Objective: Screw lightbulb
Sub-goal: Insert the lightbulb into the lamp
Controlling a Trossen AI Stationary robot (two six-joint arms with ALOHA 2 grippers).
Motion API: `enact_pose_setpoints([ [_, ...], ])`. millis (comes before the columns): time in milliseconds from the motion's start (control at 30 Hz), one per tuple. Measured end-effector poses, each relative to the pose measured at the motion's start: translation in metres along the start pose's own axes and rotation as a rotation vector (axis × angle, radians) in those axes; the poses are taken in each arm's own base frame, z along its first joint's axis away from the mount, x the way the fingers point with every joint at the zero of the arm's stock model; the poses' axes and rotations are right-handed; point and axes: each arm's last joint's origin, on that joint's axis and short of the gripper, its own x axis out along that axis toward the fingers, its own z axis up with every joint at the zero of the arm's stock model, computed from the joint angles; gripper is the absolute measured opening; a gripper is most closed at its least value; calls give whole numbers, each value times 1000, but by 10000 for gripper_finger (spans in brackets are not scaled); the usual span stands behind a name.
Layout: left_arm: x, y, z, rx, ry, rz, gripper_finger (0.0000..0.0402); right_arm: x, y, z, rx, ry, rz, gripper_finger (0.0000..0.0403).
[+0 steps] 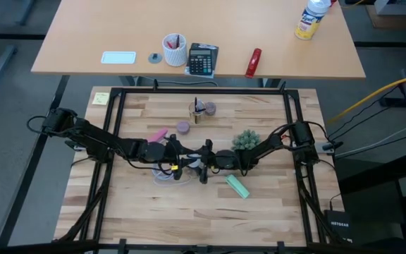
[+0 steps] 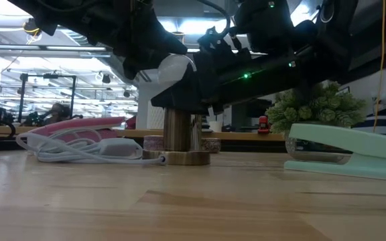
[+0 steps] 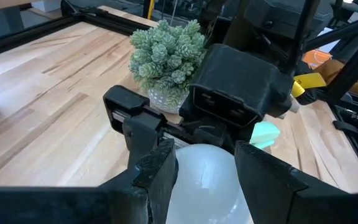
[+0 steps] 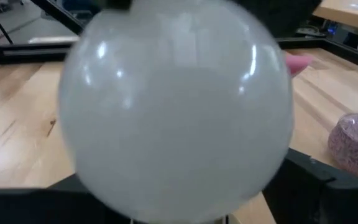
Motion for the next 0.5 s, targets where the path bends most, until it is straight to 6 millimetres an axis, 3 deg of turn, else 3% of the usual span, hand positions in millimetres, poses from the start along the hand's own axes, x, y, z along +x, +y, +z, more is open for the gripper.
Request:
enact_pose_setpoints([
  [500,0,0,0,-4,0,2,158,0,1,-1,24,7,28,301],
])
